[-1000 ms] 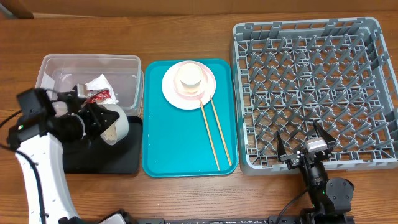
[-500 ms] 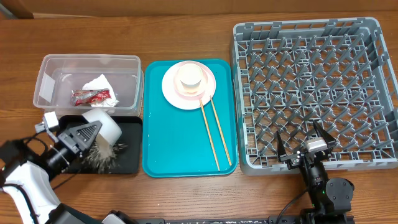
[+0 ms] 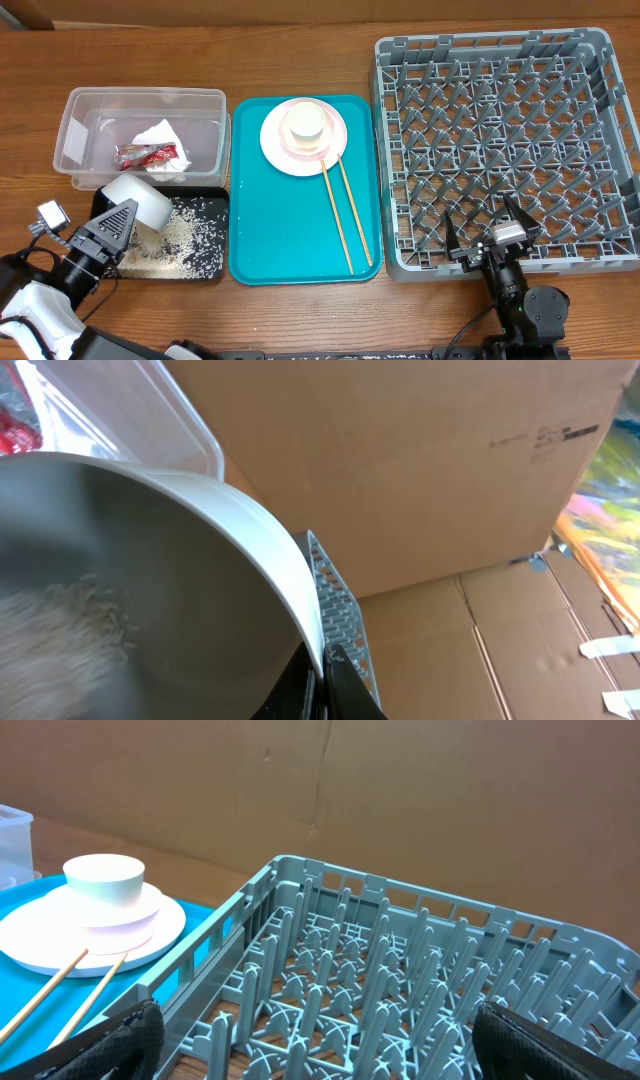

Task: Sort waste into correct bins and load items into the dishwasher
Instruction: 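Carry the rice bowl left and tip the rice onto the black tray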

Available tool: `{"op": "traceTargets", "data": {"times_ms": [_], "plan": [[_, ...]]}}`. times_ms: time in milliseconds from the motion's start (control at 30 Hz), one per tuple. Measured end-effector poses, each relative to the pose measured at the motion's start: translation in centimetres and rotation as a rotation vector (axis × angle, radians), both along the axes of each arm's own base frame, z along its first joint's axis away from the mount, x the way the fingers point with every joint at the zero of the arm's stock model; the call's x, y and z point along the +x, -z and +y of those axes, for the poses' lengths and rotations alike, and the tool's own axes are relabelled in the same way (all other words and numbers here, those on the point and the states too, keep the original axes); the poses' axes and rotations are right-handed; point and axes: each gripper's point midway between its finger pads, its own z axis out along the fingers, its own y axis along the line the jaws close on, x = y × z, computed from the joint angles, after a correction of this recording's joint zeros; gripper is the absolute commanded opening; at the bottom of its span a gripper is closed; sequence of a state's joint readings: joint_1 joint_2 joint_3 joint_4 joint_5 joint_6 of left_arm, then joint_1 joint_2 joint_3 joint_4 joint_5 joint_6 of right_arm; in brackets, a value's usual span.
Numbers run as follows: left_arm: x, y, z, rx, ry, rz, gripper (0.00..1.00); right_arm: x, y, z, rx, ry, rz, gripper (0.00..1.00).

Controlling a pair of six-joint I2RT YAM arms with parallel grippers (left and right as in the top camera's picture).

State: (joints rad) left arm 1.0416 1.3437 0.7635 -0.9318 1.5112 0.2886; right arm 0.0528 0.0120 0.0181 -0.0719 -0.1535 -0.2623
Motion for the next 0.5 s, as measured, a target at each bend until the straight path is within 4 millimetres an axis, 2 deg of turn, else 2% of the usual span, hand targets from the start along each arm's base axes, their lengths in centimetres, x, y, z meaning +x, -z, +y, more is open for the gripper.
{"op": "traceTargets", "data": {"times_ms": [500], "plan": [[-0.20, -0.43, -0.39, 0.018, 0.005, -0.046, 0.04, 0.00, 0.01, 0.00, 0.000, 0.000, 0.000, 1.00]]}}
